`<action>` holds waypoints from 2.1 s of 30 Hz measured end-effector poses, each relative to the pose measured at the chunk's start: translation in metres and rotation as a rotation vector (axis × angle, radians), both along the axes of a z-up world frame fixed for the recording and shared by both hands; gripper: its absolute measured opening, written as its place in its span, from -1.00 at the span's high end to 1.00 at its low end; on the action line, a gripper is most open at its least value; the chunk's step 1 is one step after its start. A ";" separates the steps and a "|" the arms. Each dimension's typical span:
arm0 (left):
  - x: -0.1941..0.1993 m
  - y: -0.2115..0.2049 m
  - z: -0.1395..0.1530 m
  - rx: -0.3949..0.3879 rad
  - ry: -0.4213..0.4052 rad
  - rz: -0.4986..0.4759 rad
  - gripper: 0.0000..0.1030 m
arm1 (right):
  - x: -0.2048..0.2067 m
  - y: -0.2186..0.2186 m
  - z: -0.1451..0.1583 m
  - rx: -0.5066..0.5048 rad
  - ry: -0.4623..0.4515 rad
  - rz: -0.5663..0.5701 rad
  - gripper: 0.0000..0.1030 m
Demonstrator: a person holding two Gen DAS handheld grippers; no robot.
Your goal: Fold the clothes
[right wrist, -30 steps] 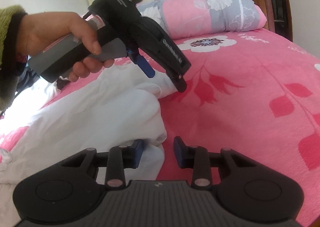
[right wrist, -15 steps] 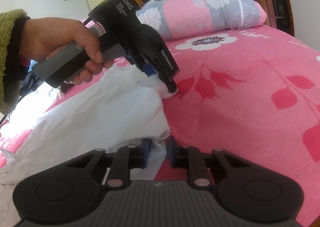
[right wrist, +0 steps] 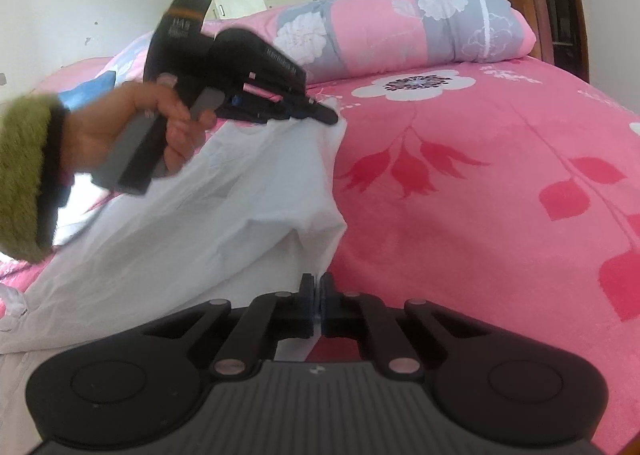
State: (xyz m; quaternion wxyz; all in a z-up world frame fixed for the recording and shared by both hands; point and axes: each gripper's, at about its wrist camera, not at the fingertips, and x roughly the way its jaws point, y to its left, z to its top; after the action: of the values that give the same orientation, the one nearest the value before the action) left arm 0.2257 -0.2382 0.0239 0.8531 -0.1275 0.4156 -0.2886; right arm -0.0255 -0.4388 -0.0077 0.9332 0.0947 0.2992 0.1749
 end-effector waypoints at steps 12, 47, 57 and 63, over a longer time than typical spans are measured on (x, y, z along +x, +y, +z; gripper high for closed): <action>0.013 0.000 -0.033 -0.051 0.004 -0.043 0.92 | -0.018 -0.018 0.004 -0.002 0.013 -0.081 0.95; 0.013 0.016 -0.048 -0.141 0.017 -0.020 0.87 | 0.050 -0.046 -0.011 0.515 0.302 -0.110 0.92; 0.010 0.013 -0.044 -0.101 -0.008 -0.032 0.86 | 0.029 -0.065 -0.017 0.508 0.284 -0.191 0.99; -0.002 0.018 -0.005 -0.113 -0.031 -0.001 -0.16 | 0.008 -0.077 -0.005 0.488 0.273 -0.260 0.94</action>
State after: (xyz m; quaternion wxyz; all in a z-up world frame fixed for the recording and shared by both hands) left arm 0.2237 -0.2199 0.0191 0.8508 -0.1705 0.3854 -0.3140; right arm -0.0180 -0.5158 -0.0122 0.8487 0.3760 0.3564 0.1064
